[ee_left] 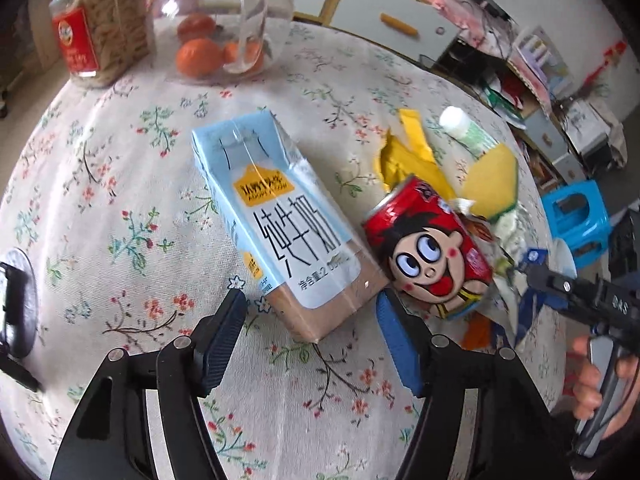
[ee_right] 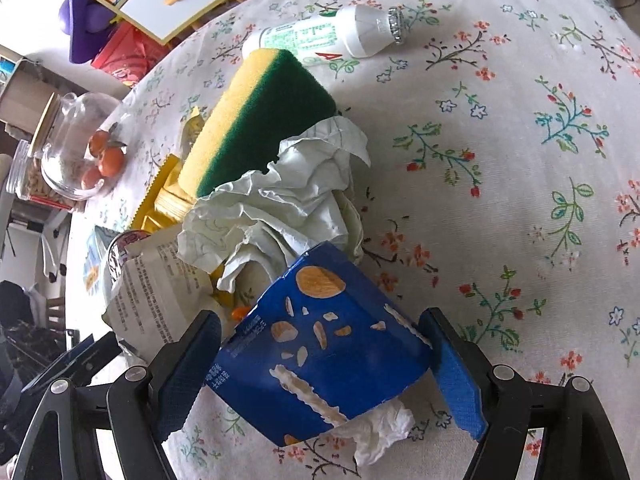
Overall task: Collect trash
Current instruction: 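Grasp the blue snack box with the right tool while the left tool approaches the milk carton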
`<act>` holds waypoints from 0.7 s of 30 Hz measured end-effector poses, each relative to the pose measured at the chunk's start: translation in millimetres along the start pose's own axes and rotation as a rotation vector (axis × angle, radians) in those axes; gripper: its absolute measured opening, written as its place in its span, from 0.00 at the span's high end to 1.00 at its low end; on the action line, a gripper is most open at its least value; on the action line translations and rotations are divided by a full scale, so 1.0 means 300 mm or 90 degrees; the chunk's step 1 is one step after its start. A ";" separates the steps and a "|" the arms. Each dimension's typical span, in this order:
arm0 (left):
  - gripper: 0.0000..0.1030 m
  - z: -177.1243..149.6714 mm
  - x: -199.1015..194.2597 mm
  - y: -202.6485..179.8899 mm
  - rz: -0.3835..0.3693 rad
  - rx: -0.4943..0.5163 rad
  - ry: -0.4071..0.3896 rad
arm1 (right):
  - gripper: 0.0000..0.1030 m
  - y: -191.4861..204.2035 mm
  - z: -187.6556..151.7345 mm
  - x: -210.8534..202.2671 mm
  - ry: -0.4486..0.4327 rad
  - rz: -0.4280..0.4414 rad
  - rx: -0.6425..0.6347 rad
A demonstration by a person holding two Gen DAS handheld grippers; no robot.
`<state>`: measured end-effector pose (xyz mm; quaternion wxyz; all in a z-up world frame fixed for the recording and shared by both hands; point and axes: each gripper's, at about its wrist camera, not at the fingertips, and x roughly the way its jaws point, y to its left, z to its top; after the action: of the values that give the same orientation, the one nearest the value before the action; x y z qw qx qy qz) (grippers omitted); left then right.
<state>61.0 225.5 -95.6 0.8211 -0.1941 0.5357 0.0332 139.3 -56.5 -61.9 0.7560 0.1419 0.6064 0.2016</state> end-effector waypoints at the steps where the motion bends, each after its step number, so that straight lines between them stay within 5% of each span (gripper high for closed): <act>1: 0.32 0.006 0.007 0.001 0.003 -0.003 -0.006 | 0.18 -0.001 -0.001 0.001 0.001 -0.001 0.000; 6: 0.33 0.031 0.025 -0.004 0.006 -0.015 -0.027 | 0.22 -0.020 -0.009 -0.010 0.003 0.011 0.003; 8: 0.43 0.042 0.029 -0.001 0.009 -0.018 -0.033 | 0.27 -0.015 -0.009 -0.026 -0.007 0.016 -0.001; 9: 0.62 0.048 0.030 -0.004 0.017 -0.015 -0.034 | 0.39 -0.009 -0.009 -0.034 -0.012 0.019 -0.004; 10: 0.70 0.052 0.033 -0.003 0.020 -0.013 -0.032 | 0.44 -0.005 -0.008 -0.048 -0.019 0.025 -0.010; 12: 0.72 0.054 0.030 0.008 0.013 -0.020 -0.032 | 0.59 0.007 -0.008 -0.072 -0.026 0.046 -0.024; 14: 0.73 0.054 0.024 0.016 0.007 -0.022 -0.031 | 0.64 0.022 -0.014 -0.096 -0.033 0.058 -0.046; 21: 0.74 0.025 -0.033 -0.001 -0.001 0.001 -0.046 | 0.58 0.050 -0.031 -0.084 -0.028 0.052 -0.073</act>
<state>63.3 229.4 -84.0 0.8402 -0.1924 0.5055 0.0395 123.7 -55.7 -35.5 0.7670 0.1275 0.5709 0.2638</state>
